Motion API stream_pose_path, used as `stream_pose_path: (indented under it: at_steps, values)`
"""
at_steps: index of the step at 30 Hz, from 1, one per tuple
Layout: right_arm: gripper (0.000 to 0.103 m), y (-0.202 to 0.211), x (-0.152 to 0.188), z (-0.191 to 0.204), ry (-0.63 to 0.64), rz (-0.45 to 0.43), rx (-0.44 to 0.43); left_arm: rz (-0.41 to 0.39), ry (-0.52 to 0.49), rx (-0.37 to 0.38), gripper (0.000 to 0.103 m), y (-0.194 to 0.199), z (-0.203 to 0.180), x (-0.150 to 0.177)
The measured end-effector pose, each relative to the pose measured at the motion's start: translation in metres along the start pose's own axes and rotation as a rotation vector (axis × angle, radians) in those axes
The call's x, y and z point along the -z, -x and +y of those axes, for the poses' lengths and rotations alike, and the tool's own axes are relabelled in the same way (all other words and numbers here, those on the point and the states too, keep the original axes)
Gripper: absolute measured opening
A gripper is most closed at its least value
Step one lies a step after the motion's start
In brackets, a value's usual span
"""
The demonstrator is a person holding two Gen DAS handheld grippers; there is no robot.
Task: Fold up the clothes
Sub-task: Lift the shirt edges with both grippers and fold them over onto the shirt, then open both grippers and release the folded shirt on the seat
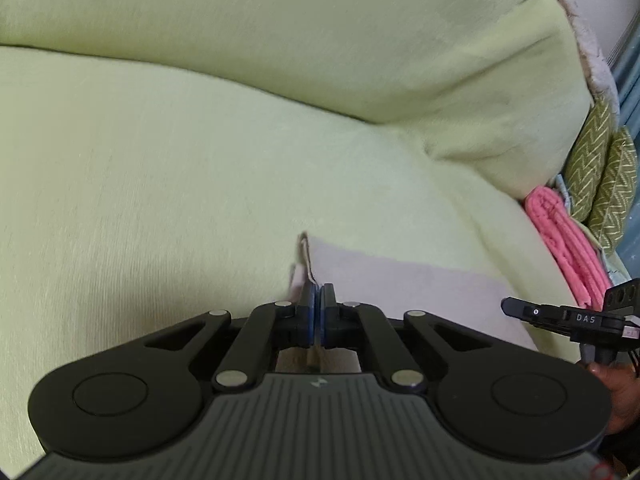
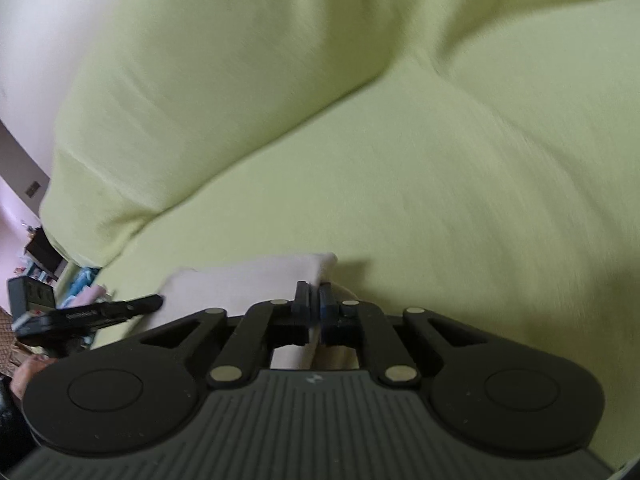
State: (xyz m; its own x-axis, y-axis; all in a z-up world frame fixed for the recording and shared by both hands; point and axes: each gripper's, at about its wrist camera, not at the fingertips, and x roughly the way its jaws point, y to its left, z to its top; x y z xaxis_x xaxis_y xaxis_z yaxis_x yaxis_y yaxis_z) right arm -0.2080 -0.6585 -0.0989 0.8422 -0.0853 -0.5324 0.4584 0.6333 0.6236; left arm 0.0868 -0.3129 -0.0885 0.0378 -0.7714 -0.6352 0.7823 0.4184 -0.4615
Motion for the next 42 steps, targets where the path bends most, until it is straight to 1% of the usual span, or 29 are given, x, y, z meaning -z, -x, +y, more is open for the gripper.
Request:
stream_pose_path:
  at_steps: [1, 2, 3, 5, 6, 7, 8, 9, 10, 11, 12, 13, 15, 17, 18, 21, 23, 26, 28, 30, 32, 37, 39, 42]
  values:
    - [0.006, 0.003, 0.002, -0.003, -0.009, -0.007, 0.008, 0.0, 0.005, -0.01, 0.003, 0.003, 0.0, 0.0]
    - [0.015, 0.008, 0.003, -0.004, -0.017, -0.018, 0.02, -0.001, 0.006, -0.024, 0.003, 0.007, 0.0, 0.0]
    - [0.022, 0.014, 0.003, -0.005, -0.022, -0.029, 0.034, -0.005, -0.007, -0.047, 0.003, 0.012, -0.002, 0.0]
    - [0.024, 0.028, 0.006, -0.007, -0.045, -0.054, 0.038, -0.012, -0.059, -0.102, 0.002, 0.023, -0.008, 0.0]
    - [0.024, 0.037, 0.009, -0.008, -0.059, -0.057, 0.012, -0.016, -0.097, -0.117, 0.002, 0.03, -0.015, 0.0]
    - [0.028, 0.045, 0.013, -0.009, -0.069, -0.055, -0.025, -0.018, -0.132, -0.115, 0.002, 0.035, -0.023, -0.001]
    - [0.041, 0.054, 0.017, -0.01, -0.079, -0.052, -0.061, -0.015, -0.167, -0.103, 0.002, 0.038, -0.033, -0.001]
    - [0.049, 0.062, 0.02, -0.011, -0.09, -0.05, -0.098, -0.005, -0.209, -0.086, 0.002, 0.04, -0.044, -0.001]
    - [0.064, 0.07, 0.026, -0.011, -0.089, -0.042, -0.131, 0.008, -0.255, -0.064, 0.003, 0.04, -0.057, -0.001]
    - [0.073, 0.078, 0.033, -0.009, -0.077, -0.029, -0.163, 0.025, -0.301, -0.037, 0.005, 0.038, -0.07, -0.001]
    - [0.075, 0.083, 0.042, -0.006, -0.063, -0.01, -0.192, 0.046, -0.349, -0.005, 0.012, 0.034, -0.084, 0.001]
    - [0.076, 0.087, 0.049, -0.004, -0.055, 0.012, -0.214, 0.07, -0.397, 0.032, 0.019, 0.029, -0.099, 0.002]
    - [0.076, 0.093, 0.065, -0.004, -0.047, 0.047, -0.249, 0.126, -0.486, 0.102, 0.026, 0.014, -0.128, 0.007]
    - [0.076, 0.094, 0.078, -0.005, -0.053, 0.073, -0.279, 0.183, -0.566, 0.16, 0.026, -0.006, -0.154, 0.014]
    - [0.076, 0.093, 0.083, -0.007, -0.061, 0.08, -0.291, 0.207, -0.6, 0.177, 0.026, -0.016, -0.166, 0.018]
    - [0.076, 0.084, 0.084, -0.008, -0.083, 0.099, -0.327, 0.265, -0.644, 0.226, 0.026, -0.046, -0.19, 0.021]
    - [0.076, 0.077, 0.082, -0.006, -0.094, 0.111, -0.371, 0.276, -0.651, 0.247, 0.026, -0.057, -0.198, 0.018]
    - [0.076, 0.067, 0.077, -0.005, -0.102, 0.101, -0.416, 0.29, -0.614, 0.277, 0.026, -0.065, -0.196, 0.008]
    - [0.077, 0.06, 0.077, -0.011, -0.147, 0.098, -0.46, 0.307, -0.611, 0.278, 0.026, -0.071, -0.193, 0.006]
    - [0.077, 0.055, 0.079, -0.014, -0.186, 0.131, -0.504, 0.326, -0.615, 0.275, 0.026, -0.078, -0.192, 0.004]
    - [0.077, 0.057, 0.083, -0.013, -0.189, 0.158, -0.53, 0.336, -0.627, 0.278, 0.026, -0.082, -0.192, 0.006]
    - [0.075, 0.068, 0.089, -0.013, -0.202, 0.19, -0.548, 0.337, -0.639, 0.289, 0.026, -0.083, -0.193, 0.007]
    - [0.076, 0.074, 0.09, -0.009, -0.167, 0.216, -0.534, 0.339, -0.641, 0.294, 0.026, -0.082, -0.193, 0.007]
    - [0.076, 0.069, 0.084, -0.005, -0.124, 0.254, -0.507, 0.339, -0.644, 0.3, 0.026, -0.081, -0.193, 0.007]
